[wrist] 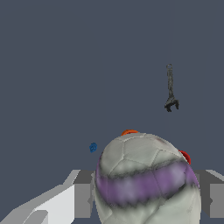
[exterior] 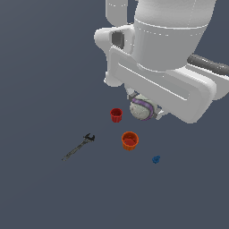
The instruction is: Pick up a designated object from a clutter of objects.
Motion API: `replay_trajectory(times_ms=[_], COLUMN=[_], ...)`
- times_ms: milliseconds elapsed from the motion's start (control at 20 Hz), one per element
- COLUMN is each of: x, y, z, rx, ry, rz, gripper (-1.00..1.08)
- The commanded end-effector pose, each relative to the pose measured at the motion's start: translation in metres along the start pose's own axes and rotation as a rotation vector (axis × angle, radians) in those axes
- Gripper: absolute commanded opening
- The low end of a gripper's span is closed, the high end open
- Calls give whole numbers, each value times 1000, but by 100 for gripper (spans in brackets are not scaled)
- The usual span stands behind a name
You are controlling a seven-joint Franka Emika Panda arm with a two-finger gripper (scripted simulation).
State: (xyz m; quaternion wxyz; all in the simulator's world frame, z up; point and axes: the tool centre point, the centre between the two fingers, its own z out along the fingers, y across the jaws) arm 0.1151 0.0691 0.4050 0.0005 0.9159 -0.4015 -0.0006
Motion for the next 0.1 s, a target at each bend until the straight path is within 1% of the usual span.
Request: replay_trajectory(times_ms=[0,50], x=[0,0], y=[-1,-1], z=[-2,-2], rx=[1,1], ry=[1,1], rz=[0,0], gripper=[-100,-100])
